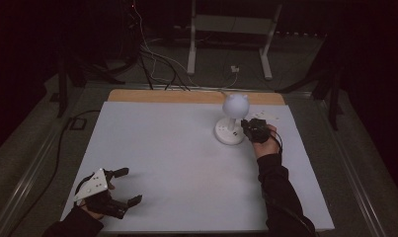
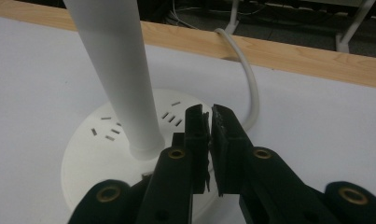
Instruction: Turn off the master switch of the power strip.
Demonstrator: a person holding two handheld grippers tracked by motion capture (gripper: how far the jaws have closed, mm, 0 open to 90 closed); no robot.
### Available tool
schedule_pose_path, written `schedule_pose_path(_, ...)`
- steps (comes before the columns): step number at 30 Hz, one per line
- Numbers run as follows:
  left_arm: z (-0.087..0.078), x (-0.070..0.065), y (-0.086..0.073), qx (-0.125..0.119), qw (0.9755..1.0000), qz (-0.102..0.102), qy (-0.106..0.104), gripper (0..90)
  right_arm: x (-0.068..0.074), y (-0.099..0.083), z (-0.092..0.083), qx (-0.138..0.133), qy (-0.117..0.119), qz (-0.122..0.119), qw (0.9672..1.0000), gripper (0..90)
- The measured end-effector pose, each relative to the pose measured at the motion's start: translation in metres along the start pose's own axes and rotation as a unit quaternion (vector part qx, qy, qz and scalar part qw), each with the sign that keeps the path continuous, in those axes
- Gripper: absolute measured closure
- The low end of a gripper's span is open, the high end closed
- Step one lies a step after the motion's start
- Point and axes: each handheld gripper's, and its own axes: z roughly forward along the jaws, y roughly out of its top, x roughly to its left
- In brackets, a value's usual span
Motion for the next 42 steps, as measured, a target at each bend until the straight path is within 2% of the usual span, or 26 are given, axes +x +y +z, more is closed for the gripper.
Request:
schedule_pose_path(4,0.0,0.0,0.0,0.0,1.0,0.0,0.0,0.4,-0.002,-0.002,-0.002,0.002,0.004,0.003,1.0,79.3)
schedule_pose_path(8,0.0,0.0,0.0,0.0,1.0,-0.001,-0.002,0.5,-0.005,-0.001,-0.008,-0.003,0.014,0.012,0.9998,65.7)
schedule_pose_path(10,0.0,0.0,0.0,-0.001,1.0,-0.001,-0.002,0.5,-0.009,-0.001,-0.01,-0.008,0.023,0.016,0.9996,52.2)
schedule_pose_path(17,0.0,0.0,0.0,-0.001,1.0,0.0,0.0,0.5,-0.019,-0.004,-0.018,-0.012,0.061,0.03,0.9976,25.8)
schedule_pose_path(19,0.0,0.0,0.0,-0.001,1.0,0.0,0.0,0.5,-0.021,-0.006,-0.02,-0.024,0.072,0.036,0.9965,14.9)
schedule_pose_path(21,0.0,0.0,0.0,-0.001,1.0,0.0,0.0,0.4,-0.024,-0.006,-0.023,-0.026,0.085,0.052,0.9947,14.4)
schedule_pose_path(25,0.0,0.0,0.0,-0.001,1.0,0.0,0.0,0.4,-0.027,-0.007,-0.027,-0.031,0.088,0.055,0.9941,13.3)
schedule_pose_path(28,0.0,0.0,0.0,-0.001,1.0,0.001,0.0,0.5,-0.028,-0.009,-0.034,-0.045,0.108,0.056,0.9915,0.0)
schedule_pose_path(34,0.001,0.0,0.0,-0.001,1.0,0.0,0.0,0.4,-0.026,-0.013,-0.041,-0.026,0.132,0.044,0.9899,0.0)
schedule_pose_path(42,0.0,0.0,0.0,0.001,1.0,0.001,0.0,0.5,-0.022,-0.017,-0.051,-0.025,0.137,0.028,0.9899,0.0)
